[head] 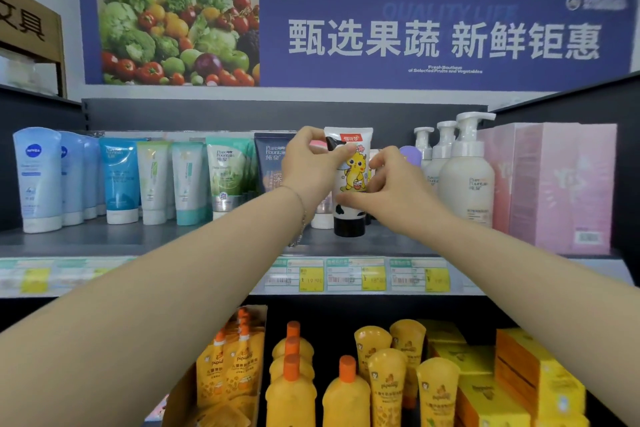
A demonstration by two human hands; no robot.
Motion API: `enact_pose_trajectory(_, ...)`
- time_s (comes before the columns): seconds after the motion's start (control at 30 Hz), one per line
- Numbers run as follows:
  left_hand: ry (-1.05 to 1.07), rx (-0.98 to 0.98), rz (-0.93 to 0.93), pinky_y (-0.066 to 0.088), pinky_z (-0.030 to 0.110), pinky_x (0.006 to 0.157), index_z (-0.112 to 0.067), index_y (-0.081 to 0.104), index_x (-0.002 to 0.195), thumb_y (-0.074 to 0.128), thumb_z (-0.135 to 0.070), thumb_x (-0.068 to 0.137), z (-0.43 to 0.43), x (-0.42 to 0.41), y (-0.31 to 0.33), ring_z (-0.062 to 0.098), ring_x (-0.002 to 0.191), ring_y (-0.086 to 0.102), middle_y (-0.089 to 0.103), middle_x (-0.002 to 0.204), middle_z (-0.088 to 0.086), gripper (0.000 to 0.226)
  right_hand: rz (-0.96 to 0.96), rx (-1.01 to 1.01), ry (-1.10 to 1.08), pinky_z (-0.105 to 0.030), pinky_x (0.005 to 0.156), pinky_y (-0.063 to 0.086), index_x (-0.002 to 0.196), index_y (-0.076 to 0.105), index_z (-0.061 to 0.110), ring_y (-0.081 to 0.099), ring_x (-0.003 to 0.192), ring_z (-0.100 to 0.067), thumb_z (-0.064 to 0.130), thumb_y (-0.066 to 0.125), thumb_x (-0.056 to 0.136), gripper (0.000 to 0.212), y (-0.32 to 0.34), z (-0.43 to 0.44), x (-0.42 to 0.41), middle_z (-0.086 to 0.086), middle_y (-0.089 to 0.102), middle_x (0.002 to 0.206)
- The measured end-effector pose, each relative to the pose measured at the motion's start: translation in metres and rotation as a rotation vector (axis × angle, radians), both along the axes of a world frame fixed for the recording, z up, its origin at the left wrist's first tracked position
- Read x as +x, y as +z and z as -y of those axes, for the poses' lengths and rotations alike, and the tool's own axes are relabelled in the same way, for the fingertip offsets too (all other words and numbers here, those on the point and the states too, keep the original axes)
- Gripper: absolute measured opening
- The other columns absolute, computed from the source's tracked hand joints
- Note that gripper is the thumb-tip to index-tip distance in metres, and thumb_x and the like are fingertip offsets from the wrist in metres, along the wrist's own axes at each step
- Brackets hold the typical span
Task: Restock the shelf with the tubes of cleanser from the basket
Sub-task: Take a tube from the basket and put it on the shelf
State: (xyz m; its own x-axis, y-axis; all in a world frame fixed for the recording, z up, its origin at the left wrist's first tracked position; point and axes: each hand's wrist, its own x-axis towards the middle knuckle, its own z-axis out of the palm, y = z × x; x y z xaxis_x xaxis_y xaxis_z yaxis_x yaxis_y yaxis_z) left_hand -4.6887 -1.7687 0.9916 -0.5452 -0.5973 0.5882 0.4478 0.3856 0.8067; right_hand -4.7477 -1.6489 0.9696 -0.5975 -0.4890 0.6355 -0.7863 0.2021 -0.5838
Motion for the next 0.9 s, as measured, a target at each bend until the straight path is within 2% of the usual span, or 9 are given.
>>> enact_pose_trajectory(0.07, -0.014, 0.009, 0.012, 0.061, 0.039, 0.069, -0.021, 0.057, 0.092, 0.078, -0.02, 0.08, -0.006, -0.007, -0.002, 0.022, 0.081, 0.071, 0.069, 0.095, 0.008, 0.025, -0.016, -0.001, -0.052, -0.022, 0.055, 0.035, 0.106, 0.041, 0.02, 0.052, 0.067, -0.003, 0.045, 0.084, 0.068, 0.063, -0.004, 0.001, -0.004, 0.013, 0.054, 0.076)
enact_pose_trajectory(0.13, -0.038, 0.027, 0.014, 0.06, 0.031, 0.062, -0.021, 0.057, 0.095, 0.078, -0.019, 0.079, -0.013, -0.011, -0.003, 0.019, 0.078, 0.071, 0.069, 0.093, 0.005, 0.027, -0.036, -0.006, -0.107, -0.028, 0.061, 0.044, 0.108, 0.041, 0.017, 0.057, 0.076, -0.011, 0.048, 0.084, 0.067, 0.067, -0.008, 0.002, -0.01, 0.011, 0.056, 0.082)
enact_pose_trajectory(0.23, -0.099, 0.019, 0.031, 0.06, 0.039, 0.075, -0.019, 0.059, 0.097, 0.079, -0.016, 0.078, -0.019, -0.018, -0.007, 0.024, 0.086, 0.072, 0.07, 0.097, 0.01, 0.028, -0.016, -0.035, -0.169, -0.044, 0.076, 0.054, 0.105, 0.041, 0.017, 0.063, 0.09, -0.022, 0.046, 0.081, 0.069, 0.061, -0.008, 0.001, -0.021, 0.004, 0.063, 0.089)
enact_pose_trajectory(0.37, -0.156, 0.029, 0.095, 0.055, 0.035, 0.076, -0.016, 0.052, 0.111, 0.076, -0.012, 0.08, -0.019, -0.028, -0.015, 0.022, 0.094, 0.067, 0.063, 0.103, 0.005, 0.039, 0.033, -0.083, -0.201, -0.039, 0.072, 0.053, 0.095, 0.042, 0.022, 0.064, 0.084, -0.019, 0.041, 0.078, 0.07, 0.048, -0.007, 0.0, -0.037, 0.005, 0.065, 0.084)
enact_pose_trajectory(0.47, -0.159, -0.026, 0.174, 0.046, 0.021, 0.066, -0.019, 0.05, 0.123, 0.069, -0.02, 0.087, -0.02, -0.032, -0.022, 0.006, 0.081, 0.058, 0.057, 0.094, -0.006, 0.041, 0.056, -0.075, -0.211, -0.038, 0.069, 0.051, 0.095, 0.042, 0.02, 0.064, 0.083, -0.023, 0.036, 0.076, 0.072, 0.045, -0.007, 0.004, -0.045, 0.002, 0.066, 0.086)
enact_pose_trajectory(0.63, -0.179, -0.012, 0.214, 0.045, 0.017, 0.06, -0.023, 0.045, 0.138, 0.061, -0.02, 0.093, -0.019, -0.039, -0.028, 0.004, 0.072, 0.054, 0.061, 0.104, 0.001, 0.048, 0.092, -0.076, -0.24, -0.039, 0.076, 0.052, 0.109, 0.046, 0.011, 0.062, 0.09, -0.027, 0.033, 0.074, 0.073, 0.051, -0.005, 0.016, -0.053, -0.004, 0.065, 0.096)
enact_pose_trajectory(0.7, -0.174, -0.02, 0.215, 0.047, 0.018, 0.064, -0.022, 0.044, 0.14, 0.06, -0.018, 0.093, -0.018, -0.041, -0.029, 0.006, 0.075, 0.055, 0.061, 0.109, 0.004, 0.05, 0.096, -0.061, -0.27, -0.043, 0.08, 0.052, 0.114, 0.044, 0.01, 0.06, 0.096, -0.03, 0.032, 0.07, 0.074, 0.053, -0.006, 0.022, -0.057, -0.007, 0.064, 0.101)
enact_pose_trajectory(0.8, -0.155, -0.044, 0.207, 0.047, 0.024, 0.084, -0.021, 0.046, 0.14, 0.06, -0.015, 0.092, -0.016, -0.046, -0.03, 0.012, 0.097, 0.058, 0.063, 0.118, 0.004, 0.05, 0.091, -0.064, -0.285, -0.047, 0.085, 0.051, 0.109, 0.042, 0.01, 0.057, 0.104, -0.035, 0.029, 0.064, 0.076, 0.043, -0.006, 0.031, -0.059, -0.01, 0.063, 0.102)
enact_pose_trajectory(0.9, -0.158, -0.042, 0.213, 0.047, 0.027, 0.091, -0.02, 0.051, 0.135, 0.06, -0.013, 0.092, -0.011, -0.052, -0.03, 0.016, 0.109, 0.059, 0.064, 0.121, 0.004, 0.045, 0.065, -0.036, -0.3, -0.042, 0.083, 0.048, 0.111, 0.04, 0.006, 0.056, 0.103, -0.036, 0.022, 0.062, 0.083, 0.039, -0.006, 0.036, -0.062, -0.013, 0.061, 0.106)
